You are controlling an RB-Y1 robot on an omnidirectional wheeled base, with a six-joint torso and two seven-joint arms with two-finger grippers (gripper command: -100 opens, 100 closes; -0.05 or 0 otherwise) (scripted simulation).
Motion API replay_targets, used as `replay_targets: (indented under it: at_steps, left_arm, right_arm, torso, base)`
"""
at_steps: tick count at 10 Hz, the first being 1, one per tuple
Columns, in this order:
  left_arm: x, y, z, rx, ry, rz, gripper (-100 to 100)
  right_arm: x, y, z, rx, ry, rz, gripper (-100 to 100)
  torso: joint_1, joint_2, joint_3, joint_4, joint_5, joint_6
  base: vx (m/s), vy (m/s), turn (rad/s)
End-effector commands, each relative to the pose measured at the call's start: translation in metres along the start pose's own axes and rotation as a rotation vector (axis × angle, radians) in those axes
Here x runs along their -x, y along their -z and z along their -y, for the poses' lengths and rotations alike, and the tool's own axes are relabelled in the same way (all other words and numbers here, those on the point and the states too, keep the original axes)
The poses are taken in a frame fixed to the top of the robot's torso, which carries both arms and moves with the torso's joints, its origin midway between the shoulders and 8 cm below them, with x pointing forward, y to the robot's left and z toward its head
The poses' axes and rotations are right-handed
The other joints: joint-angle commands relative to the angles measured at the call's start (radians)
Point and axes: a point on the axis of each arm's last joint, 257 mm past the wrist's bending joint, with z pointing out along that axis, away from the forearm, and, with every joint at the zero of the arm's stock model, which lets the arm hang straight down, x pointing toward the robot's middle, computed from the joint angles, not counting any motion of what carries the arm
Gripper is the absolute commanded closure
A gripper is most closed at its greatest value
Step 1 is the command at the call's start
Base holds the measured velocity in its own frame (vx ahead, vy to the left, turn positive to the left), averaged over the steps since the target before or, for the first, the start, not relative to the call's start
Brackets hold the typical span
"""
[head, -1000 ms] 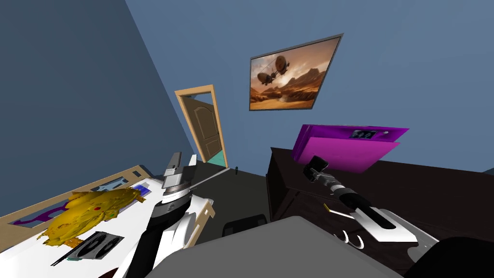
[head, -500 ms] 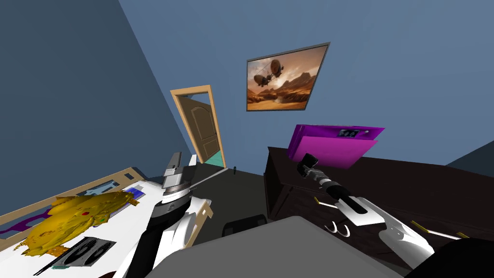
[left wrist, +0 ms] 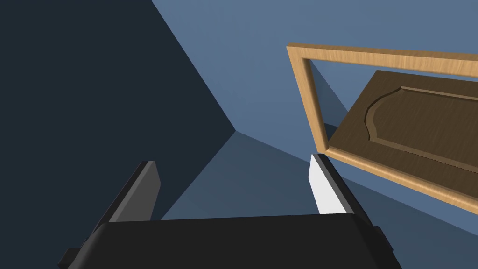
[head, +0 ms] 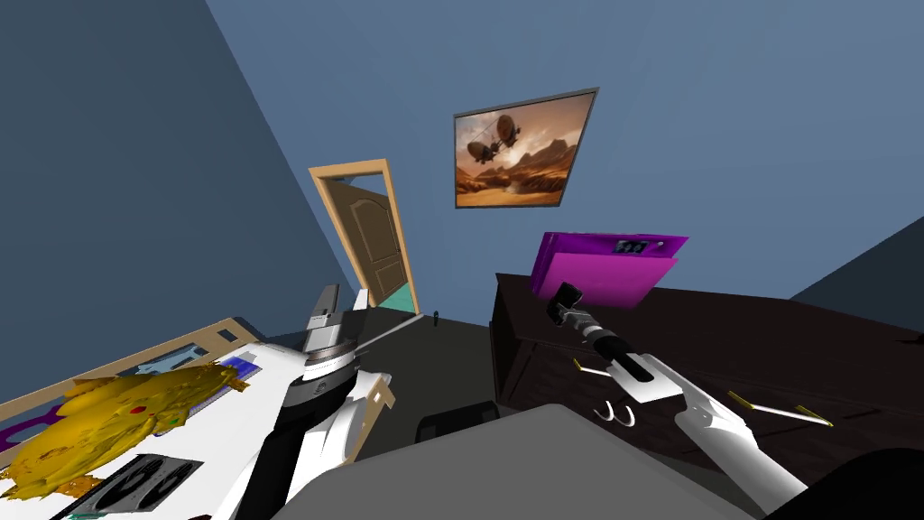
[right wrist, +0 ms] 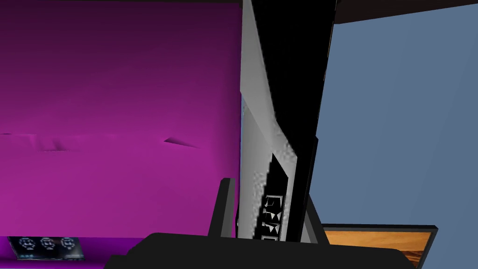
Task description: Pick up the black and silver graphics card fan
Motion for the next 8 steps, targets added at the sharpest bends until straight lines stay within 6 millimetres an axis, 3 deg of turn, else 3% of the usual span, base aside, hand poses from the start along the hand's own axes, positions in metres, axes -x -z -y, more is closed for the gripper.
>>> replay_targets:
  at_steps: [1, 3, 4, 7, 8]
  left_arm:
    - [0.0, 0.0, 0.0, 0.0, 0.0, 0.0, 0]
    - [0.0, 0.0, 0.0, 0.0, 0.0, 0.0, 0]
    - [0.0, 0.0, 0.0, 0.0, 0.0, 0.0, 0]
    - [0.0, 0.0, 0.0, 0.0, 0.0, 0.0, 0]
    - [0.0, 0.0, 0.0, 0.0, 0.0, 0.0, 0]
  right_arm:
    - [0.015, -0.015, -0.022, 0.007, -0.019, 0.032, 100]
    - [0.012, -0.015, -0.021, 0.002, 0.026, 0.019, 100]
    - [0.027, -0.027, -0.041, 0.003, -0.005, 0.054, 100]
    - [0.026, -0.028, -0.04, -0.002, 0.028, 0.048, 100]
    - [0.026, -0.028, -0.04, -0.004, 0.029, 0.047, 0]
  torso:
    - [0.0, 0.0, 0.0, 0.0, 0.0, 0.0]
    - [0.0, 0.002, 0.001, 0.001, 0.001, 0.001]
    - [0.001, 0.001, 0.001, 0.001, 0.001, 0.0]
    - [0.003, 0.001, 0.001, 0.001, 0.003, 0.001]
    - [0.004, 0.001, 0.001, 0.001, 0.004, 0.0]
  base:
    - [-0.05, -0.046, -0.158]
    - [-0.038, -0.034, -0.021]
    - [-0.05, -0.052, -0.129]
    - [-0.023, -0.029, -0.023]
    - [0.0, 0.0, 0.0]
